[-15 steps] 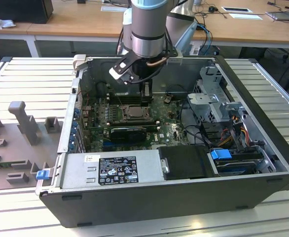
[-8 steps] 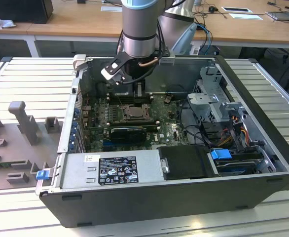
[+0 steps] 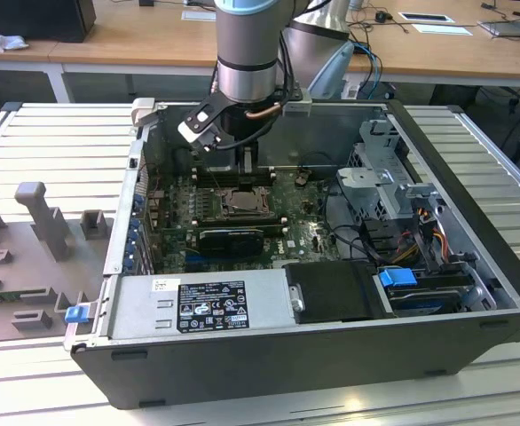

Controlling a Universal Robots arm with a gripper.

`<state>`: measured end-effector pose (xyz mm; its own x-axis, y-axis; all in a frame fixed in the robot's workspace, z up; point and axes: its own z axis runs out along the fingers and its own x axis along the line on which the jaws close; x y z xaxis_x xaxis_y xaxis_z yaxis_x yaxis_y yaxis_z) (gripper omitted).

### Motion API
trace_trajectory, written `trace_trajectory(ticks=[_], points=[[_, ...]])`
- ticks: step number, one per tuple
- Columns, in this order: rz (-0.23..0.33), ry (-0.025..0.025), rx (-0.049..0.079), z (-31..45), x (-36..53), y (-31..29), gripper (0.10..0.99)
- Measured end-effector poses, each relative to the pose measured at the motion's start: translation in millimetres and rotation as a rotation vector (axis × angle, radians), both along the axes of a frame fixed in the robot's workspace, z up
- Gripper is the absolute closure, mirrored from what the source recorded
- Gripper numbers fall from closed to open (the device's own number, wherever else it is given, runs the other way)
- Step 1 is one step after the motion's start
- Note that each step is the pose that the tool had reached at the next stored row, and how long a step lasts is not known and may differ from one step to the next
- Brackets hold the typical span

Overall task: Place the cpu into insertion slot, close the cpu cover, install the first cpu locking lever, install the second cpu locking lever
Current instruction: 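Install the first cpu locking lever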

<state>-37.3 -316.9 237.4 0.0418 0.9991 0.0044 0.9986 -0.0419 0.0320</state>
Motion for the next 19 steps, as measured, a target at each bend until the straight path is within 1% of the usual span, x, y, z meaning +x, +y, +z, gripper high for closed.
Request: trace_trajectory(ticks=[3,5,9,12,13,19], points=[[0.0,0.0,0.0,7.1,0.0,0.0,0.98],[0.0,-0.0001,0.0,9.9,0.0,0.0,0.98],[0.0,-0.0001,0.0,23.3,0.0,0.0,0.98],[0.0,0.0,0.0,31.0,0.0,0.0,0.98],[0.0,-0.0001,0.0,34.9,0.0,0.0,0.98],[0.0,0.0,0.0,49.5,0.0,0.0,0.98]])
